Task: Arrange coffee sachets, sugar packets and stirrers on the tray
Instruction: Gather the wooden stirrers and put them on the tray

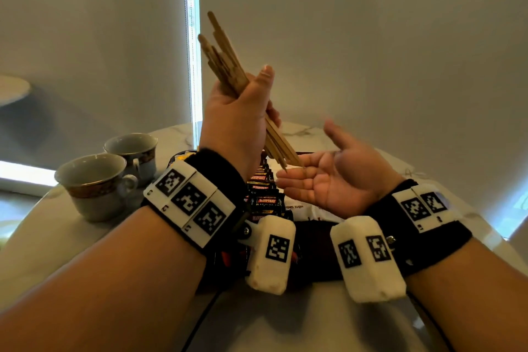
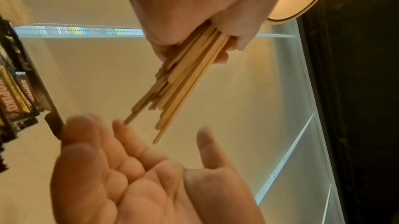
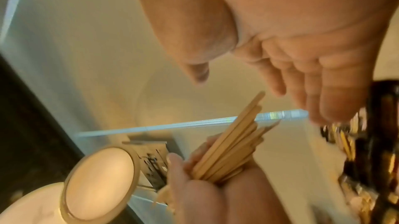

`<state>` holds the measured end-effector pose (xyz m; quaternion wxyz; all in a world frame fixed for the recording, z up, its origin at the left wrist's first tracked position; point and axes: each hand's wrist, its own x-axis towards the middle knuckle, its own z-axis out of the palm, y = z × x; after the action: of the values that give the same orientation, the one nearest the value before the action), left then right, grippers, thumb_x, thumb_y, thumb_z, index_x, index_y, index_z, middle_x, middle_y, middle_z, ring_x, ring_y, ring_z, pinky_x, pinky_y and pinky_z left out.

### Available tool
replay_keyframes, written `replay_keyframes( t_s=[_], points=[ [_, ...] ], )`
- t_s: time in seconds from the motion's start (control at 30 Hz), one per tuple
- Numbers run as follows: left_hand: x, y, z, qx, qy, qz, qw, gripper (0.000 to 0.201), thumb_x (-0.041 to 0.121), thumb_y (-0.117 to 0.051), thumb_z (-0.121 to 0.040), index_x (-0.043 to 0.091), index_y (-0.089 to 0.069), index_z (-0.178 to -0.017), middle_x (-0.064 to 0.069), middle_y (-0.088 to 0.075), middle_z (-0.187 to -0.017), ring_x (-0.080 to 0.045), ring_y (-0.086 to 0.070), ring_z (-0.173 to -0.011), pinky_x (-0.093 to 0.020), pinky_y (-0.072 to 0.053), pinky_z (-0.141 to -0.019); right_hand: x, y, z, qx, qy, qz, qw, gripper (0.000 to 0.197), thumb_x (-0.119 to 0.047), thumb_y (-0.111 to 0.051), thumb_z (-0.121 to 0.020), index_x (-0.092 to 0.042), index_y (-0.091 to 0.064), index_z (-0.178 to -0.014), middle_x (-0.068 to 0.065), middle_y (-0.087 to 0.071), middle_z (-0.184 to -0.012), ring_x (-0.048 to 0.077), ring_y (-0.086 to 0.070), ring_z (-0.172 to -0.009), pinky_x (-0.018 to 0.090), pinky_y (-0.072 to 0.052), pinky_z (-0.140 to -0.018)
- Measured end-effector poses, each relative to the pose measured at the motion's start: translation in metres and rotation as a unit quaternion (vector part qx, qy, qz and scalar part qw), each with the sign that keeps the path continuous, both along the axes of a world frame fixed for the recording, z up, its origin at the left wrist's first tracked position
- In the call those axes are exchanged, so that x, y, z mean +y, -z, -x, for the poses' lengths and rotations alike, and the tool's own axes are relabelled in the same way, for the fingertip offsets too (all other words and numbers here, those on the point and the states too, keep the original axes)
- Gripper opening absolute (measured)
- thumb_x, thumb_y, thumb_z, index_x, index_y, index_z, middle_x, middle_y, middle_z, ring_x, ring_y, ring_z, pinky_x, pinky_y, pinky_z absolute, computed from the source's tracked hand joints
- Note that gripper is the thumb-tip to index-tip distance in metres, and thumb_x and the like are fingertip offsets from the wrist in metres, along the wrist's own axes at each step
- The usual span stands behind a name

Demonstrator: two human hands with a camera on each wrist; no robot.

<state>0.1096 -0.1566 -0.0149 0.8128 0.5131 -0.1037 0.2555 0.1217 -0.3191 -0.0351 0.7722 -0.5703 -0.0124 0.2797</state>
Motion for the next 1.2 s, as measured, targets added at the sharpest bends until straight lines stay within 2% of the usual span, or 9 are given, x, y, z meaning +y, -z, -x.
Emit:
replay_keyframes(
  t_s=[0.13, 0.27, 0.4, 0.63, 0.8, 0.97, 1.1, 1.17, 1.2],
  points=[
    [-0.004, 0.003, 0.001, -0.012, -0.013, -0.018, 1.0, 0.02, 0.022, -0.07, -0.096, 0.014, -0.054, -0.087, 0.004, -0.057, -0.064, -0.016, -0.059, -0.063, -0.04, -0.057, -0.068, 0.006, -0.002, 0.003, 0.031, -0.004, -0.152, 0.988, 0.11, -0.078, -0.037, -0.088, 0.016, -0.029, -0.144, 0.046, -0.048, -0.128, 0.057, -0.041, -0.132, 0.056, -0.038, -0.111],
    [-0.016, 0.008, 0.004, -0.012, 0.005, -0.049, 0.999, 0.018, 0.019, -0.07, -0.096, 0.007, -0.056, -0.094, -0.001, -0.058, -0.067, -0.015, -0.06, -0.062, -0.031, -0.058, -0.063, 0.012, -0.001, 0.013, -0.023, -0.093, -0.297, 0.95, 0.114, -0.082, -0.041, -0.083, 0.02, -0.043, -0.135, 0.033, -0.052, -0.136, 0.048, -0.047, -0.133, 0.057, -0.026, -0.12],
    [-0.018, 0.008, 0.006, -0.023, -0.009, -0.07, 0.997, 0.023, 0.019, -0.068, -0.097, -0.001, -0.058, -0.102, -0.01, -0.058, -0.074, -0.018, -0.06, -0.063, -0.024, -0.055, -0.058, 0.01, -0.002, 0.009, -0.03, -0.077, -0.248, 0.965, 0.117, -0.086, -0.032, -0.083, 0.019, -0.046, -0.133, 0.035, -0.054, -0.135, 0.048, -0.047, -0.134, 0.056, -0.022, -0.122],
    [-0.026, 0.014, 0.008, 0.0, 0.007, -0.089, 0.996, 0.017, 0.022, -0.072, -0.094, 0.013, -0.06, -0.086, 0.0, -0.061, -0.065, -0.017, -0.062, -0.063, -0.031, -0.055, -0.06, 0.017, -0.006, 0.021, -0.057, -0.093, -0.325, 0.939, 0.114, -0.089, -0.044, -0.075, 0.0, -0.039, -0.145, 0.029, -0.053, -0.14, 0.048, -0.053, -0.127, 0.06, -0.038, -0.11],
    [-0.022, 0.014, 0.009, 0.005, -0.005, -0.106, 0.994, 0.023, 0.022, -0.07, -0.096, 0.002, -0.06, -0.099, -0.002, -0.06, -0.066, -0.014, -0.061, -0.059, -0.026, -0.056, -0.057, 0.011, 0.001, 0.01, -0.054, -0.089, -0.277, 0.955, 0.117, -0.092, -0.035, -0.076, 0.0, -0.037, -0.148, 0.03, -0.048, -0.145, 0.049, -0.046, -0.134, 0.063, -0.022, -0.119],
    [-0.028, 0.015, 0.012, 0.037, 0.021, -0.148, 0.988, 0.019, 0.027, -0.072, -0.095, 0.012, -0.062, -0.089, -0.002, -0.062, -0.067, -0.019, -0.06, -0.061, -0.035, -0.055, -0.058, 0.009, 0.001, 0.012, -0.056, -0.08, -0.298, 0.95, 0.119, -0.092, -0.038, -0.074, 0.0, -0.035, -0.15, 0.029, -0.048, -0.145, 0.049, -0.046, -0.135, 0.063, -0.028, -0.116],
    [-0.019, 0.01, 0.013, 0.051, 0.003, -0.243, 0.969, 0.019, 0.034, -0.067, -0.097, 0.019, -0.059, -0.091, -0.002, -0.057, -0.066, -0.016, -0.055, -0.056, -0.029, -0.05, -0.053, 0.004, -0.005, 0.011, -0.066, -0.056, -0.132, 0.987, 0.12, -0.096, -0.028, -0.073, -0.004, -0.039, -0.148, 0.035, -0.043, -0.146, 0.053, -0.033, -0.142, 0.064, -0.023, -0.117],
    [-0.013, 0.004, 0.014, 0.055, 0.006, -0.324, 0.944, 0.015, 0.034, -0.066, -0.097, 0.026, -0.056, -0.09, 0.002, -0.056, -0.066, -0.012, -0.054, -0.055, -0.024, -0.049, -0.05, -0.001, -0.014, 0.011, -0.148, 0.047, -0.033, 0.987, 0.112, -0.093, -0.038, -0.072, -0.014, -0.033, -0.152, 0.034, -0.034, -0.152, 0.051, -0.028, -0.144, 0.063, -0.024, -0.117],
    [-0.011, 0.002, 0.015, 0.058, 0.011, -0.373, 0.926, 0.014, 0.034, -0.066, -0.097, 0.029, -0.055, -0.091, 0.004, -0.056, -0.066, -0.009, -0.053, -0.053, -0.02, -0.046, -0.048, -0.005, -0.019, 0.009, -0.22, 0.099, 0.013, 0.97, 0.108, -0.089, -0.048, -0.07, -0.02, -0.034, -0.152, 0.028, -0.037, -0.152, 0.046, -0.036, -0.141, 0.059, -0.031, -0.114]
  ],
)
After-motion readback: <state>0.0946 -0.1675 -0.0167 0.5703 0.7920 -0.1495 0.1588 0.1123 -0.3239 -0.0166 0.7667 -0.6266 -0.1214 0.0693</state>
